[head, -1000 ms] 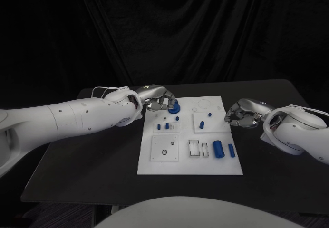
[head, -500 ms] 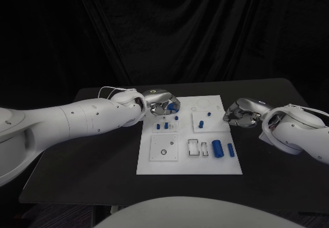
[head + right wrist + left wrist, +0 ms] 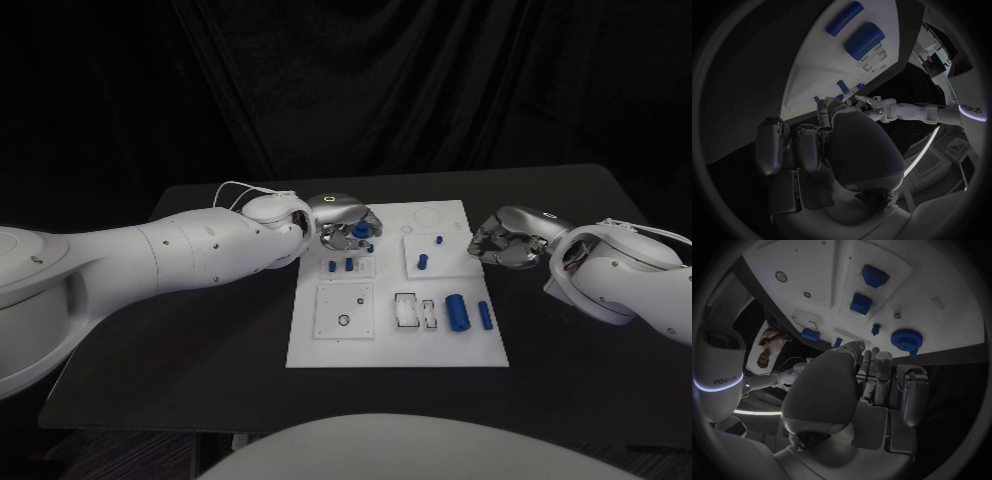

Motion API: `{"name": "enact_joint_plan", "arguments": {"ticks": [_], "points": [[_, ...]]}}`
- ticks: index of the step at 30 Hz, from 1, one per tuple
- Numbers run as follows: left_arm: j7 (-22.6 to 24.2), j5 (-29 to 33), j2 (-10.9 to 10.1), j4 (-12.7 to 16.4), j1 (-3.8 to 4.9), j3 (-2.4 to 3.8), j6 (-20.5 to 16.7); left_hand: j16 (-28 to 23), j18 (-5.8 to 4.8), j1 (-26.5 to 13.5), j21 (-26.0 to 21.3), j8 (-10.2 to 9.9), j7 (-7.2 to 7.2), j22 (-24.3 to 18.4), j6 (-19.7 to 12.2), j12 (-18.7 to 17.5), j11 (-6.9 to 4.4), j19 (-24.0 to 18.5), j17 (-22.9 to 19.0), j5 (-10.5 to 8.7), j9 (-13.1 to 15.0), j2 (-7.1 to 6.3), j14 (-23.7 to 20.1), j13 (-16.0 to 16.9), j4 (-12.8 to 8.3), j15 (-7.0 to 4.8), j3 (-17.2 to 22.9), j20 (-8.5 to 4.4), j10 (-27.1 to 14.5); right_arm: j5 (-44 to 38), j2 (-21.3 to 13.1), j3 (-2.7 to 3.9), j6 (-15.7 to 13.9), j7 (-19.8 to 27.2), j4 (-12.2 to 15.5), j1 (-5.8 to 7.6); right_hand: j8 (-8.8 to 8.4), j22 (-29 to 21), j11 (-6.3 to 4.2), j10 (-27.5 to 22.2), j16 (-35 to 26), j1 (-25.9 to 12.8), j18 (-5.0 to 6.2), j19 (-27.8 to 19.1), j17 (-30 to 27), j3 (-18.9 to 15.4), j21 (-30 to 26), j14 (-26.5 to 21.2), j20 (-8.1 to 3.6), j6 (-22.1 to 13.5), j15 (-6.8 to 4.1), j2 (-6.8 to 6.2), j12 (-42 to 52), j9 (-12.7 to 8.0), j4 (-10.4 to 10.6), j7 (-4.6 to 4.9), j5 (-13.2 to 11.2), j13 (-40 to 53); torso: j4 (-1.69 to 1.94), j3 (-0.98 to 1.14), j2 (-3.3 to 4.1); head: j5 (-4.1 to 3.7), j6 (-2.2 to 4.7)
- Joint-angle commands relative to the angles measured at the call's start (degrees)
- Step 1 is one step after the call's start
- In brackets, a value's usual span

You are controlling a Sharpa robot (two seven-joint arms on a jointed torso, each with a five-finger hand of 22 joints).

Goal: Assemble the parts on the task board

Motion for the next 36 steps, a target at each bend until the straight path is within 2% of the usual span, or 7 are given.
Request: {"name": "enact_joint_plan", "arguments": {"ticks": [1, 3, 4, 11, 24, 36], "points": [[-0.8, -3.0, 0.6, -0.7, -0.35, 0.04, 0.7, -0.1, -0.78, -0.1, -0.2, -0.1, -0.21, 15.1, -0.1, -0.3, 0.17, 5.8, -0.1, -0.22, -0.3, -0.37, -0.4, -0.1, -0.2, 0.05, 0.4, -0.15, 0.0, 0.0, 0.0, 0.05, -0.8, -0.1, 0.2, -0.14, -0.15, 10.8, -0.51, 1.2, -0.2, -0.5, 0.80, 0.7, 5.5, 0.3, 0.0, 4.1, -0.39, -0.1, -0.43, 0.21, -0.2, 0.1, 0.0, 0.02, 0.2, 7.5, 0.02, 0.03, 0.00, -0.03, 0.01], [-1.0, -3.1, 0.9, -1.1, -0.53, 0.05, 0.8, -0.2, -0.78, -0.4, -0.2, 0.0, -0.62, 15.1, 0.2, -0.3, 0.35, 5.8, -0.3, -0.34, -0.7, -0.45, -0.6, -0.1, -0.4, 0.14, 0.5, -0.11, 0.0, 0.0, 0.0, 0.05, -0.7, -0.1, 0.2, -0.14, -0.15, 10.8, -0.51, 1.2, -0.2, -0.5, 0.80, 0.7, 5.5, 0.3, 0.0, 4.1, -0.39, -0.1, -0.43, 0.21, -0.2, 0.1, 0.0, 0.02, 0.2, 7.5, 0.01, 0.01, 0.00, 0.05, 0.01], [-1.1, -3.2, 1.1, -1.3, -0.65, 0.05, 0.8, -0.1, -0.78, -0.6, -0.2, 0.1, -1.46, 15.1, 0.5, -0.2, 0.64, 5.8, -0.2, -0.47, -1.1, -0.44, -0.6, -0.2, -0.5, 0.31, 0.7, -0.01, 0.0, 0.0, 0.0, 0.05, -0.7, -0.1, 0.2, -0.14, -0.15, 10.8, -0.51, 1.2, -0.2, -0.5, 0.80, 0.7, 5.5, 0.3, 0.0, 4.1, -0.39, -0.1, -0.43, 0.21, -0.2, 0.1, 0.0, 0.02, 0.2, 7.5, 0.01, 0.01, -0.01, 0.04, 0.01], [-1.7, -3.3, 2.1, -2.7, -1.36, 0.05, -0.4, 0.0, -0.78, -1.0, -0.2, 0.2, -2.00, 15.1, 1.2, -0.1, 0.83, 5.8, 0.0, -0.59, -1.7, -0.39, -0.5, -0.3, -0.8, 0.47, 1.0, 0.15, 0.0, 0.0, -0.1, 0.05, -0.4, -0.3, 0.3, -0.14, -0.15, 10.8, -0.51, 1.2, -0.2, -0.5, 0.80, 0.7, 5.5, 0.3, 0.0, 4.1, -0.39, -0.1, -0.43, 0.21, -0.2, 0.1, 0.0, 0.02, 0.2, 7.5, 0.03, 0.01, 0.00, -0.04, 0.01], [-2.2, -3.3, 3.6, -4.8, -2.21, 0.06, -0.3, -0.7, -0.78, -1.5, -0.2, 0.3, -2.37, 15.1, 2.2, 0.0, 0.95, 5.8, -1.4, -0.83, -2.5, -0.38, -1.7, -0.4, -1.4, 0.67, 1.3, 0.40, -0.4, 1.0, 0.0, 0.06, 0.7, -0.9, 0.3, -0.14, -0.12, 10.8, -0.54, 1.1, -0.3, -0.5, 0.82, 0.7, 5.4, 0.4, -0.1, 4.1, -0.41, 0.0, -0.46, 0.16, -0.3, 0.1, 0.0, 0.00, 0.4, 7.4, 0.00, 0.01, 0.07, 0.10, 0.01], [-2.3, -3.3, 4.5, -6.4, -2.81, 0.06, -0.2, -0.6, -0.78, -1.7, -0.2, 0.6, -2.23, 15.1, 3.3, 0.3, 0.85, 5.8, -1.2, -1.00, -2.9, 0.05, -1.7, -0.4, -2.0, 0.65, 1.7, 0.45, -0.3, 1.7, 0.1, 0.06, 1.4, -1.3, 0.2, -0.14, -0.15, 10.7, -0.54, 1.1, -0.3, -0.5, 0.86, 0.6, 5.3, 0.4, -0.3, 4.0, -0.41, -0.1, -0.47, 0.17, -0.4, 0.1, -0.1, 0.01, 0.4, 7.3, 0.10, 0.01, -0.01, -0.18, 0.01]]}}
